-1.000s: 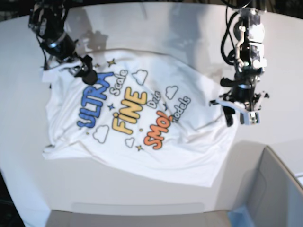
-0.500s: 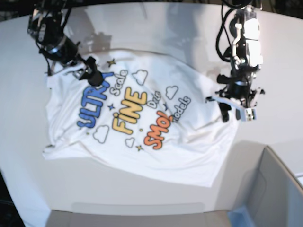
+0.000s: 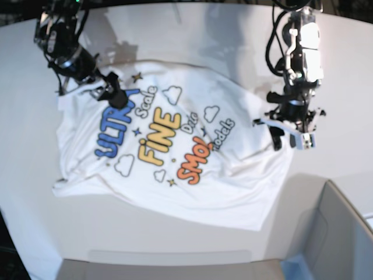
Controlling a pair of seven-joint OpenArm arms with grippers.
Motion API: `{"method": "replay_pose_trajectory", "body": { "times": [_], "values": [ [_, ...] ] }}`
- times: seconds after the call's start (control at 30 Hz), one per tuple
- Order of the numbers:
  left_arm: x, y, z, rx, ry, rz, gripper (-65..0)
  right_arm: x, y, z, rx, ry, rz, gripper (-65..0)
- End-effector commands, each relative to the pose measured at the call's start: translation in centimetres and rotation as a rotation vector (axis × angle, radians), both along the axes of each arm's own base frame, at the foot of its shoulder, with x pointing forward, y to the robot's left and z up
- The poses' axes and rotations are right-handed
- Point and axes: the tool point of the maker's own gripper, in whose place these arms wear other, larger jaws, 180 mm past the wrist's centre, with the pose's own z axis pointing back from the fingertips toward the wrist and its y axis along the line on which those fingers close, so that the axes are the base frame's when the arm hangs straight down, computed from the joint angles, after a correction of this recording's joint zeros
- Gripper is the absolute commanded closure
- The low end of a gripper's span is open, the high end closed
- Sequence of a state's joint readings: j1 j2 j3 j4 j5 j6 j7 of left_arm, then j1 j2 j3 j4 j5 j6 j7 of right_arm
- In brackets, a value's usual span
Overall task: Layout the t-shirt on the table in an organized manner, then fold the t-shirt properly
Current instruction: 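Lower the right gripper to the shoulder edge and pinch the fabric, then drag the pinched shoulder edge with the right gripper across the shirt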
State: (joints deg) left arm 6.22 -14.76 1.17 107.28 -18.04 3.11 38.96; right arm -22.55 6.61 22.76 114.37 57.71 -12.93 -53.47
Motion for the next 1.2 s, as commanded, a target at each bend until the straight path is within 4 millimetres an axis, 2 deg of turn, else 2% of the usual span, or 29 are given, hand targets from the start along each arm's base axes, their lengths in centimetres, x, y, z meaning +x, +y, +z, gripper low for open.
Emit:
{"method": "replay_pose_trajectory", "body": {
  "times": [0.0,0.4,0.7,0.77,0.87,1.03,1.17],
  "values": [
    [0.7,0.2,1.6,0.015,-0.058,-0.005,-25.2,0.4,0.1,1.0,0.006,-0.038,0.008,-39.0],
    [0.8,0.1,1.8,0.014,-0.062,-0.008,-25.2,1.3,0.2,1.7,0.007,-0.067,0.009,-39.0],
    [0.4,-0.1,1.3,0.013,-0.048,-0.011,-25.2,0.5,2.1,1.1,0.01,-0.039,0.085,-39.0],
    [-0.2,-0.1,0.6,0.013,-0.026,-0.011,-25.2,0.4,1.9,1.0,0.01,-0.036,0.076,-39.0],
    [-0.5,0.0,0.2,0.013,-0.016,-0.01,-25.2,-0.4,0.4,0.3,0.005,-0.009,0.024,-39.0],
    [-1.5,0.3,-0.7,0.017,0.015,-0.005,-25.2,-3.1,-1.9,-1.3,0.019,0.064,-0.099,-39.0],
    [-1.6,0.2,-0.9,0.018,0.019,-0.009,-25.2,-4.9,-3.3,-1.3,0.079,0.091,-0.167,-39.0]
  ]
}}
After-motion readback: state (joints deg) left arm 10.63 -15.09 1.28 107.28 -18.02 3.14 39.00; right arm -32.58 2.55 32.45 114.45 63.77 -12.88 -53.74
